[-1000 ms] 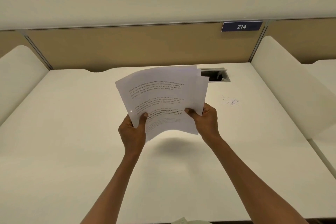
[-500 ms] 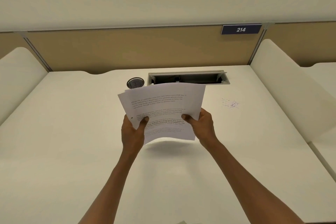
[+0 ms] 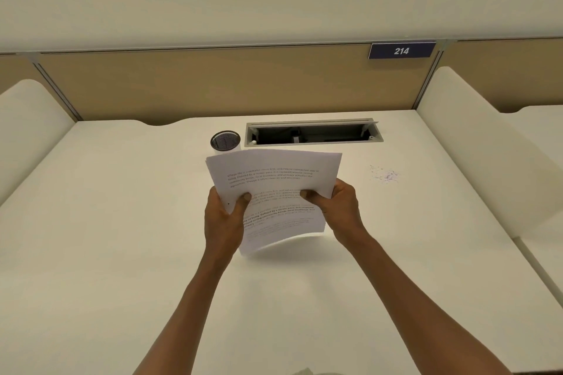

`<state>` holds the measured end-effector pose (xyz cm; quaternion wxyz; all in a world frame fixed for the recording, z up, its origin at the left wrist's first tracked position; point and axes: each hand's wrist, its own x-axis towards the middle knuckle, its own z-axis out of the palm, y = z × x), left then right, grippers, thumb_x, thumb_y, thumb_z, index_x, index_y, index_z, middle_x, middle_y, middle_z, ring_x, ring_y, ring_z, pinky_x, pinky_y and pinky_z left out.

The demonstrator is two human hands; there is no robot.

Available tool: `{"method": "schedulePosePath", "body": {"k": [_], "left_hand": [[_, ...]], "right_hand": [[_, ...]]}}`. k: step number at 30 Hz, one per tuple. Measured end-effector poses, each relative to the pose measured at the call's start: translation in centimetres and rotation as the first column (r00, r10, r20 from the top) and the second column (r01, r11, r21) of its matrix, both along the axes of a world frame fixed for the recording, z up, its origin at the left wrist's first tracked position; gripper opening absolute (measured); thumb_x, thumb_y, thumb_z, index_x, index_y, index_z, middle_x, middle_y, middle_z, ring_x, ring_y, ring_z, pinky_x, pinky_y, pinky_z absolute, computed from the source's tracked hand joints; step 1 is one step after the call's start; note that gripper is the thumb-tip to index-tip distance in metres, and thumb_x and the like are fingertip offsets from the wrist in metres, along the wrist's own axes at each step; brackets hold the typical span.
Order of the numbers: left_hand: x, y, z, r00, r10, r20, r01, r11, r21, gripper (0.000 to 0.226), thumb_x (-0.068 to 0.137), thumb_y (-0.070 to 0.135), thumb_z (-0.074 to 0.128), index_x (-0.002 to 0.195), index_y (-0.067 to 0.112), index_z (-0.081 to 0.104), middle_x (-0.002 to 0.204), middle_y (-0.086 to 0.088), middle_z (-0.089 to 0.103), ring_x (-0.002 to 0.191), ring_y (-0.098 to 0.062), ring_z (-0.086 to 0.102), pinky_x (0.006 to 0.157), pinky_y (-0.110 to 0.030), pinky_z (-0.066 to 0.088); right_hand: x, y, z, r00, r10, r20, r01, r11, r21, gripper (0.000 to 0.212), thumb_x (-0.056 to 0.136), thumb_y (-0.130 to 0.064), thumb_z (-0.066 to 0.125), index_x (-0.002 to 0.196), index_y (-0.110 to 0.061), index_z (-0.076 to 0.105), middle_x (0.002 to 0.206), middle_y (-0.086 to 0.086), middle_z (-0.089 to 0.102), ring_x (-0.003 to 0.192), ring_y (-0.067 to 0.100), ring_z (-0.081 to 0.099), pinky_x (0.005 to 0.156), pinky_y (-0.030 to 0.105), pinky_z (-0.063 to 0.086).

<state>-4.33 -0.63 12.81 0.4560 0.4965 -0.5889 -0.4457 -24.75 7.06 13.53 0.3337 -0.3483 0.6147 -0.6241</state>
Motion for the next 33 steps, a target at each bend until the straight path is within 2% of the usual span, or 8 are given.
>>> {"method": "schedulePosePath", "body": {"k": [3, 6, 13, 17, 22, 26, 31, 33], "left_hand": [[0.3, -0.2, -0.1, 1.0, 0.003, -0.005, -0.003, 1.0, -0.025, 0.03, 0.094, 0.019, 0.069, 0.12, 0.018, 0.056, 0.112, 0.005, 0.068, 0.103, -0.014, 0.065, 0.08, -0.033, 0.054], [0.4, 0.2, -1.5, 0.999, -0.041, -0.007, 0.041, 0.999, 0.027, 0.031, 0.093, 0.017, 0.07, 0.123, 0.019, 0.06, 0.114, 0.006, 0.071, 0.106, -0.015, 0.067, 0.087, -0.036, 0.056], [0.1, 0.0, -1.3, 1.0, 0.002, -0.03, -0.001, 1.0, 0.008, 0.029, 0.096, 0.014, 0.066, 0.125, 0.016, 0.059, 0.115, 0.005, 0.071, 0.105, -0.009, 0.066, 0.082, -0.026, 0.052], [0.1, 0.3, -3.0, 1.0, -0.017, 0.01, 0.016, 0.999, 0.049, 0.03, 0.098, 0.014, 0.062, 0.128, 0.016, 0.059, 0.118, 0.003, 0.07, 0.109, -0.014, 0.066, 0.09, -0.036, 0.055], [0.1, 0.6, -3.6, 1.0, -0.008, 0.0, 0.008, 0.999, 0.047, 0.028, 0.1, 0.01, 0.057, 0.127, 0.018, 0.06, 0.117, 0.005, 0.07, 0.107, -0.012, 0.066, 0.087, -0.03, 0.053], [-0.1, 1.1, -4.5, 1.0, -0.014, 0.011, 0.013, 0.996, 0.088, 0.028, 0.1, 0.01, 0.057, 0.128, 0.016, 0.059, 0.118, 0.003, 0.07, 0.111, -0.015, 0.065, 0.089, -0.029, 0.052], [0.3, 0.7, -5.0, 0.998, 0.018, 0.056, -0.022, 0.997, 0.076, 0.029, 0.102, 0.011, 0.053, 0.13, 0.017, 0.057, 0.117, 0.003, 0.068, 0.11, -0.015, 0.063, 0.089, -0.032, 0.05], [0.2, 1.0, -5.2, 0.997, 0.018, 0.075, -0.024, 0.997, 0.076, 0.03, 0.102, 0.009, 0.052, 0.131, 0.016, 0.056, 0.119, 0.002, 0.067, 0.109, -0.016, 0.062, 0.088, -0.029, 0.049]], "right_hand": [[-0.3, 0.0, 0.1, 0.999, 0.021, -0.031, -0.021, 1.0, 0.0, 0.026, 0.076, -0.016, 0.081, 0.1, -0.021, 0.072, 0.094, -0.007, 0.076, 0.085, 0.018, 0.071, 0.074, 0.03, 0.06], [0.1, 0.2, -1.4, 0.999, 0.052, -0.003, -0.052, 0.997, 0.058, 0.033, 0.073, -0.008, 0.082, 0.102, -0.018, 0.071, 0.096, -0.007, 0.075, 0.09, 0.019, 0.071, 0.074, 0.025, 0.058], [-0.2, -0.3, -1.5, 1.0, 0.017, 0.02, -0.018, 0.999, 0.051, 0.026, 0.072, -0.01, 0.083, 0.096, -0.012, 0.074, 0.093, 0.0, 0.077, 0.089, 0.024, 0.072, 0.081, 0.034, 0.059], [0.3, -0.2, -2.9, 1.0, 0.023, -0.007, -0.021, 0.987, 0.157, 0.027, 0.07, -0.009, 0.084, 0.095, -0.012, 0.075, 0.093, 0.0, 0.077, 0.09, 0.022, 0.072, 0.084, 0.037, 0.058], [0.0, -0.1, -2.8, 1.0, -0.001, 0.0, 0.001, 0.992, 0.13, 0.022, 0.071, -0.008, 0.084, 0.091, -0.012, 0.075, 0.088, -0.003, 0.077, 0.079, 0.013, 0.071, 0.068, 0.021, 0.055], [0.5, 0.1, -3.9, 0.999, -0.011, -0.036, 0.018, 0.98, 0.2, 0.022, 0.071, -0.007, 0.083, 0.092, -0.009, 0.074, 0.09, 0.002, 0.076, 0.084, 0.023, 0.071, 0.076, 0.033, 0.057], [1.1, -0.1, -3.9, 0.999, -0.005, -0.042, 0.013, 0.98, 0.197, 0.018, 0.073, -0.006, 0.08, 0.09, -0.011, 0.074, 0.086, 0.002, 0.075, 0.076, 0.015, 0.067, 0.069, 0.024, 0.056], [1.4, 0.1, -4.4, 0.999, -0.014, -0.044, 0.023, 0.976, 0.215, 0.017, 0.074, -0.004, 0.08, 0.089, -0.008, 0.073, 0.084, 0.004, 0.074, 0.073, 0.014, 0.065, 0.062, 0.016, 0.051]]}}
